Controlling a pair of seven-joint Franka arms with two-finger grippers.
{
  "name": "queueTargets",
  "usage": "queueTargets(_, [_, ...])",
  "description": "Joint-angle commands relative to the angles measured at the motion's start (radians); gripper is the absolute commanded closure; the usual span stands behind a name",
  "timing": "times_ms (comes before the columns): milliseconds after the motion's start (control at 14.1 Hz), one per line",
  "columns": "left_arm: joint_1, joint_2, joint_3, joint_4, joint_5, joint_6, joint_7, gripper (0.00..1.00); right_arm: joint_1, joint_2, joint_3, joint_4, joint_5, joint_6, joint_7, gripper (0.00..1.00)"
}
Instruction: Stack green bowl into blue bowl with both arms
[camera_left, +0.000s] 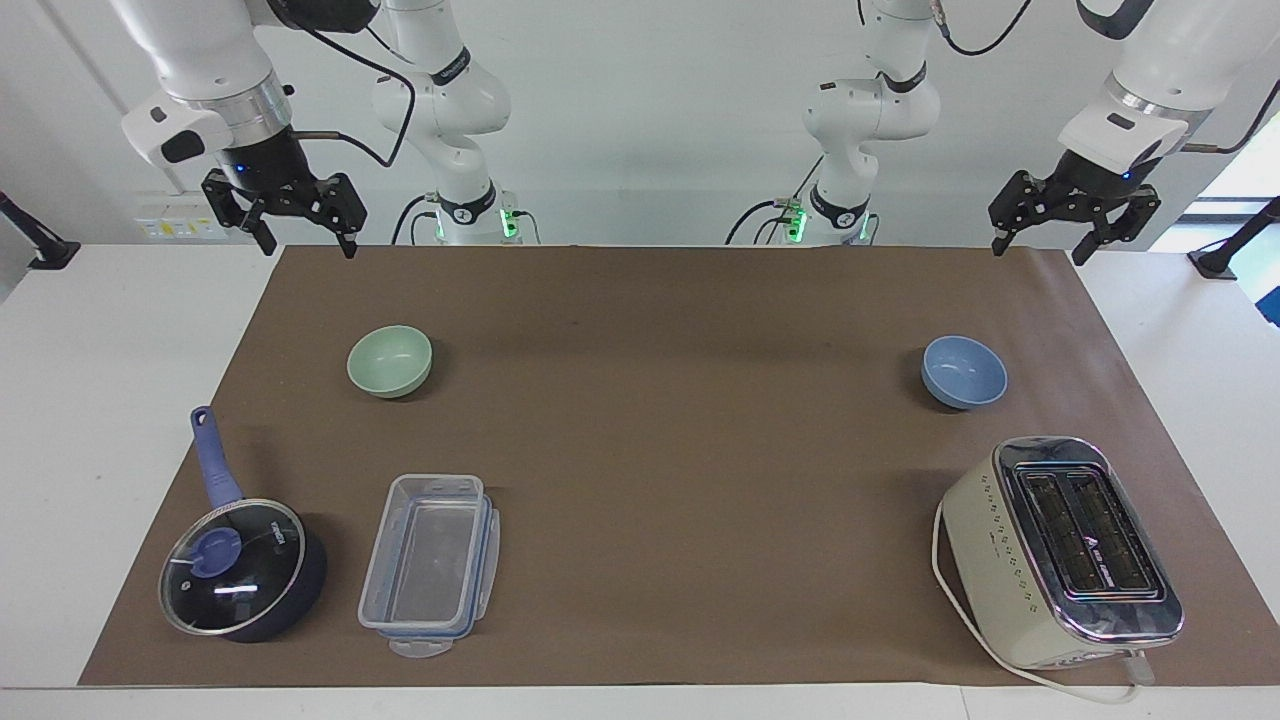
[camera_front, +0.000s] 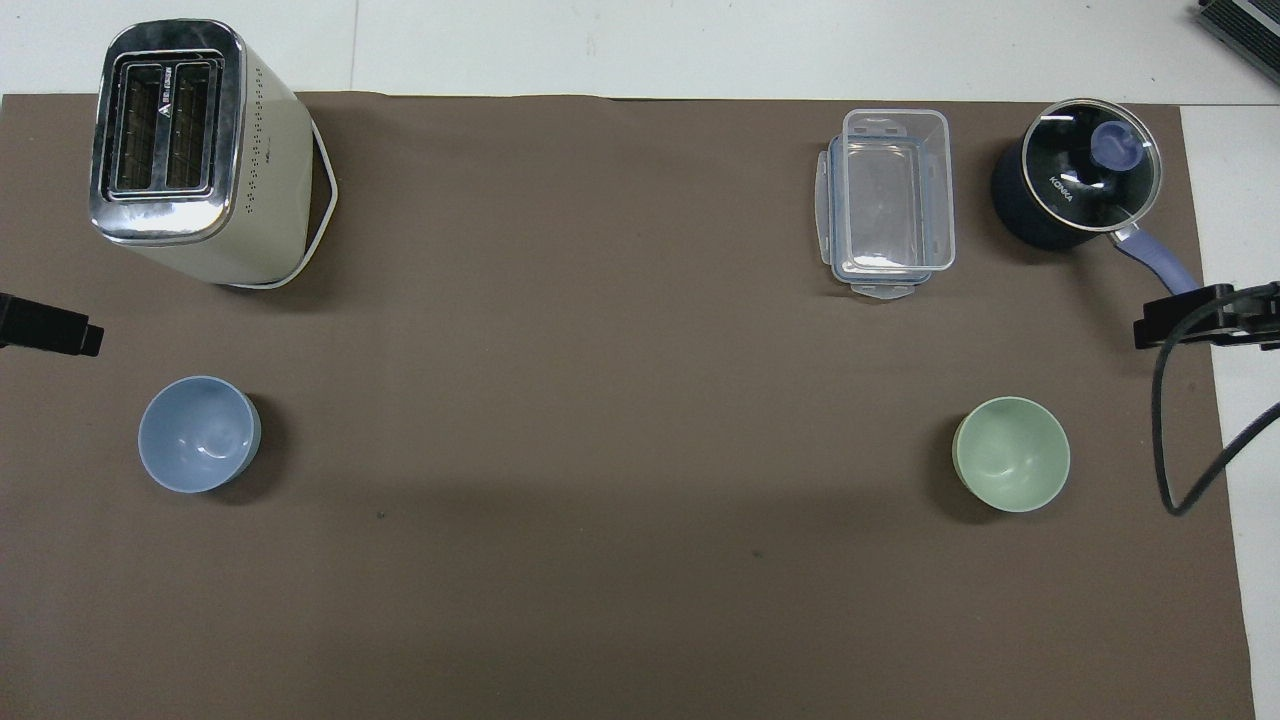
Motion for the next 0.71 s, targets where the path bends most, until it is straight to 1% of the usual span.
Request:
queueTargets(0, [0.03, -0.001, 0.002, 0.001, -0.009, 0.021, 0.039, 0.0, -0.011, -0.007, 0.006, -0.004, 0.002, 0.003, -0.012, 0.0])
queueTargets(142, [0.05, 0.002, 0.002, -0.002, -0.009, 0.029, 0.058, 0.0, -0.011, -0.007, 0.006, -0.004, 0.002, 0.003, -0.014, 0.0])
queueTargets(425, [0.105, 0.011, 0.002, -0.046, -0.009, 0.078, 0.156, 0.0, -0.012, -0.007, 0.003, -0.004, -0.006, 0.004, -0.02, 0.0])
queueTargets(496, [0.131, 0.015, 0.002, -0.066, -0.009, 0.09, 0.189, 0.0, -0.012, -0.01, 0.003, -0.009, -0.003, 0.004, -0.022, 0.0])
queueTargets(638, [0.171, 0.02, 0.002, -0.127, -0.009, 0.165, 0.261, 0.0, -0.012, -0.01, 0.003, -0.009, -0.001, 0.004, -0.014, 0.0])
